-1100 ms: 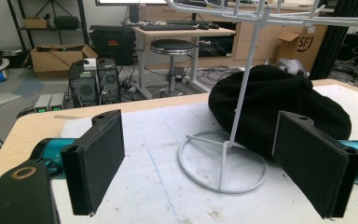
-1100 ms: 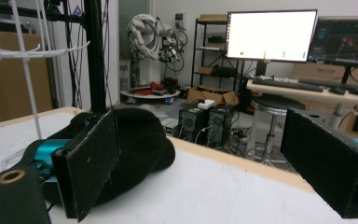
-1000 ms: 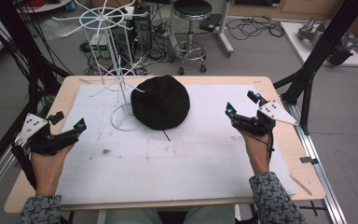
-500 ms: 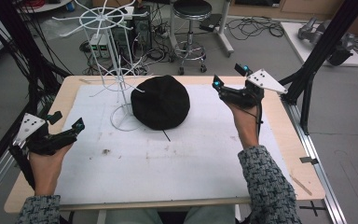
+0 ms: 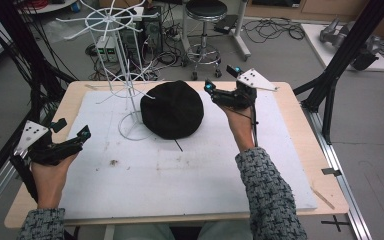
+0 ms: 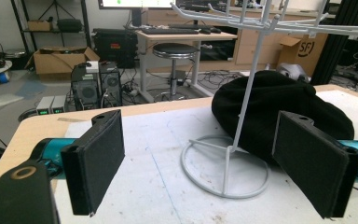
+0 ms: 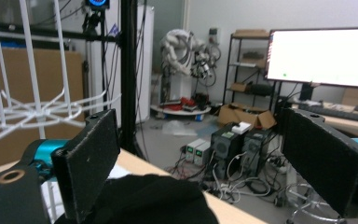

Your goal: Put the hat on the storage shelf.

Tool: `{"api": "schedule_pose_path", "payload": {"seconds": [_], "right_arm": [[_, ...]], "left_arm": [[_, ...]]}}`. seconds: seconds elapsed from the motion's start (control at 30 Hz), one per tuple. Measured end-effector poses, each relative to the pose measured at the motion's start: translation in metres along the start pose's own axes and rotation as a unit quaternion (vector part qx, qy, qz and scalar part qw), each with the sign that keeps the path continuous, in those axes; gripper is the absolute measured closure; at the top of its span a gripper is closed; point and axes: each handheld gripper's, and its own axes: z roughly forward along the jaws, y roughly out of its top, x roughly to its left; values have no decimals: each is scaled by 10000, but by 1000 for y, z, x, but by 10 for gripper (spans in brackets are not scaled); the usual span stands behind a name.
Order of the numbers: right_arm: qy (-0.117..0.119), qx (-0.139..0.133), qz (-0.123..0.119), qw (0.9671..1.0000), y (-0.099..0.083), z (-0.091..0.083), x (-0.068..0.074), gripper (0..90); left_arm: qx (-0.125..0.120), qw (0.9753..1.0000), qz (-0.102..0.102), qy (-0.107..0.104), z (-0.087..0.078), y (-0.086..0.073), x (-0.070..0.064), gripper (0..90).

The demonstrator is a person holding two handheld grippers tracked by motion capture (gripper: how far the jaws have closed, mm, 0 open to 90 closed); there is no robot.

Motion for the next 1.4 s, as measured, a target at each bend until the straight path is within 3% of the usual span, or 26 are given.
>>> {"api": "schedule_pose_path", "payload": {"seconds": [0.3, 0.53, 0.77, 0.87, 1.17, 1.4], "right_arm": [[171, 218, 165, 9995, -25, 26, 14, 109], [291, 624, 175, 9975, -53, 52, 34, 109], [389, 973, 159, 9944, -78, 69, 47, 110], [469, 1208, 225, 9913, -92, 76, 52, 110], [577, 1530, 171, 9864, -112, 85, 64, 112], [627, 1918, 328, 9789, -125, 90, 63, 316]], "left_arm": [[11, 10000, -2, 11, 0, -1, 1, 169], [-2, 10000, -2, -15, 1, -1, -1, 169], [-18, 10000, -29, 6, 0, -1, 2, 169], [-44, 10000, -28, 2, -1, 0, 1, 169], [-22, 10000, -31, -19, 0, -1, 1, 169], [-26, 10000, -30, -18, 0, -1, 1, 169]]}}
